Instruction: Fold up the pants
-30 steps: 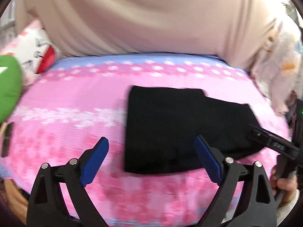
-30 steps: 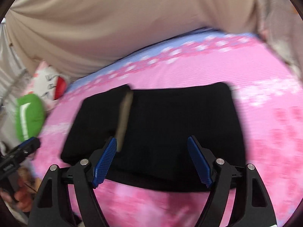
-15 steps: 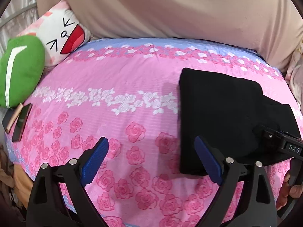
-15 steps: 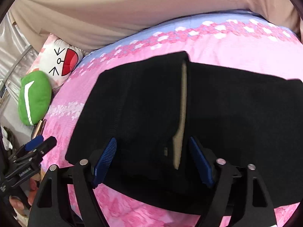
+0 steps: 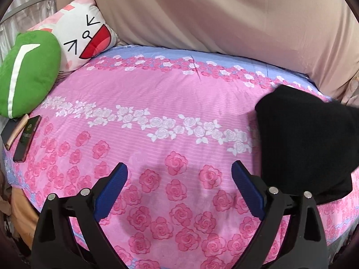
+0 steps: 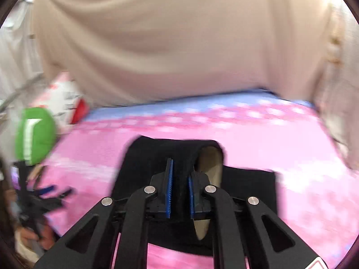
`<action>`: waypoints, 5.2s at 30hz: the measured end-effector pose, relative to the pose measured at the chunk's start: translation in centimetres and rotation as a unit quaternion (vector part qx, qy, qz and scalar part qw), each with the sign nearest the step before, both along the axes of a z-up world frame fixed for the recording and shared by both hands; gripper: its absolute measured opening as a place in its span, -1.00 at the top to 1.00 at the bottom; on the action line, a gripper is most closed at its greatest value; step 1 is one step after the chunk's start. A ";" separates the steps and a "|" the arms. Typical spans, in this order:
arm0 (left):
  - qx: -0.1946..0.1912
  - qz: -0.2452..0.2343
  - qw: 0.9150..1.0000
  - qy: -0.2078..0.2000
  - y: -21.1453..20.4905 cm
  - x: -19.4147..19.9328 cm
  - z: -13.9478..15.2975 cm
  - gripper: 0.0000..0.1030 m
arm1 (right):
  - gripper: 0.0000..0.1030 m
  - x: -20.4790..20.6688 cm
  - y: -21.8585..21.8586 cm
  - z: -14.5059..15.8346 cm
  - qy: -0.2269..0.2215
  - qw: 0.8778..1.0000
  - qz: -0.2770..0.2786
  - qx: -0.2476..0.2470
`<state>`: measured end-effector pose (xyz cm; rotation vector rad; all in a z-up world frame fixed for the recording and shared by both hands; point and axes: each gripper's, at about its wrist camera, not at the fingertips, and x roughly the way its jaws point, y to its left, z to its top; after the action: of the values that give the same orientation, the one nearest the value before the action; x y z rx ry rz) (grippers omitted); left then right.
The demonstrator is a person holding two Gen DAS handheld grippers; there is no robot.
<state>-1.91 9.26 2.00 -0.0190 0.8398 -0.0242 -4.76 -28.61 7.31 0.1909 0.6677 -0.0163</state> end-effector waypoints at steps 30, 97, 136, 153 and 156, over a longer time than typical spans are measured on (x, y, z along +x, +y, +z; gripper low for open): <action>0.045 -0.082 0.995 0.047 -10.0 1.2 -2.1 -0.80 | 0.40 0.4 1.2 -11.9 0.096 0.990 0.061 0.082; -0.067 -0.162 0.981 0.086 -13.8 1.6 -3.0 -0.90 | -0.78 -2.4 -9.9 -9.5 0.081 0.992 -0.091 0.018; 0.048 -0.101 0.994 -0.010 -6.5 -0.8 -1.8 -0.66 | 1.00 7.4 1.0 -11.5 0.144 0.990 0.008 -0.004; 0.057 -0.080 0.995 0.019 -5.8 0.3 -3.8 -0.73 | 0.58 -0.8 5.5 -6.7 0.090 0.995 0.049 -0.004; 0.060 -0.083 0.995 0.020 -6.1 0.3 -3.9 -0.73 | 0.63 -2.3 5.4 -9.9 0.130 0.989 0.048 -0.047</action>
<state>-1.57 3.14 -1.92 0.1635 0.8803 -0.1308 -7.02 -23.23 -2.59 0.0662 0.9331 0.0213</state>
